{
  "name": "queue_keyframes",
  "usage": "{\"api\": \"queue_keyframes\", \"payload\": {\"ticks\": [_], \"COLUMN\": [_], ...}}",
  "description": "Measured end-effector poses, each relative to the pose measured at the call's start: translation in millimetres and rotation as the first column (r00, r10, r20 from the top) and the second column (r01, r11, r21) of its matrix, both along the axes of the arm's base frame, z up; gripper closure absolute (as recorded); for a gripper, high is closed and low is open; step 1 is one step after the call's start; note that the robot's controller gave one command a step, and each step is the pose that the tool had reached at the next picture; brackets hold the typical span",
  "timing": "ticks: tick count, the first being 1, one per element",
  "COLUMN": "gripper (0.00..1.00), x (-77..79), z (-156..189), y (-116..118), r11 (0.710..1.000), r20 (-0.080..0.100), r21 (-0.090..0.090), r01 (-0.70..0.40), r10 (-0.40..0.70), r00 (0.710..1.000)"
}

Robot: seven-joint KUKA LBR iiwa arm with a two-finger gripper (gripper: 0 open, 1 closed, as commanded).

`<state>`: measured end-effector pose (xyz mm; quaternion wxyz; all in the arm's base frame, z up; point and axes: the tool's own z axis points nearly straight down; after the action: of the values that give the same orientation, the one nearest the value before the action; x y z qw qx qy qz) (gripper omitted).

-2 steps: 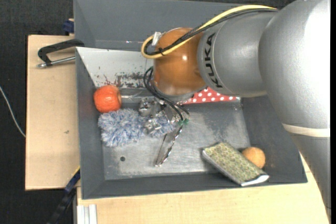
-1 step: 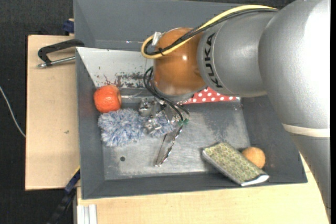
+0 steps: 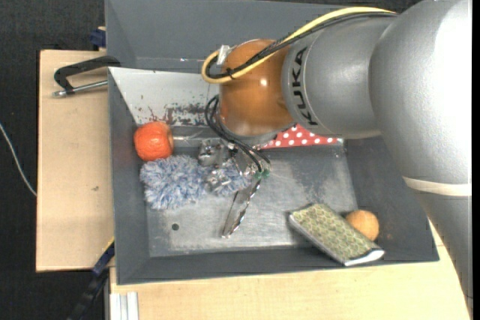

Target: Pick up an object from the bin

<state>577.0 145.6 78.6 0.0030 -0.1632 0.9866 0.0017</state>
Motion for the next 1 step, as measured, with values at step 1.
{"api": "queue_keyframes", "payload": {"ticks": [1], "gripper": [1.0], "x": [-0.4], "z": [3.0], "y": [0.1], "r11": [1.0], "r20": [-0.002], "r21": [-0.001], "r01": [0.0], "r10": [0.0], "r00": [1.0]}}
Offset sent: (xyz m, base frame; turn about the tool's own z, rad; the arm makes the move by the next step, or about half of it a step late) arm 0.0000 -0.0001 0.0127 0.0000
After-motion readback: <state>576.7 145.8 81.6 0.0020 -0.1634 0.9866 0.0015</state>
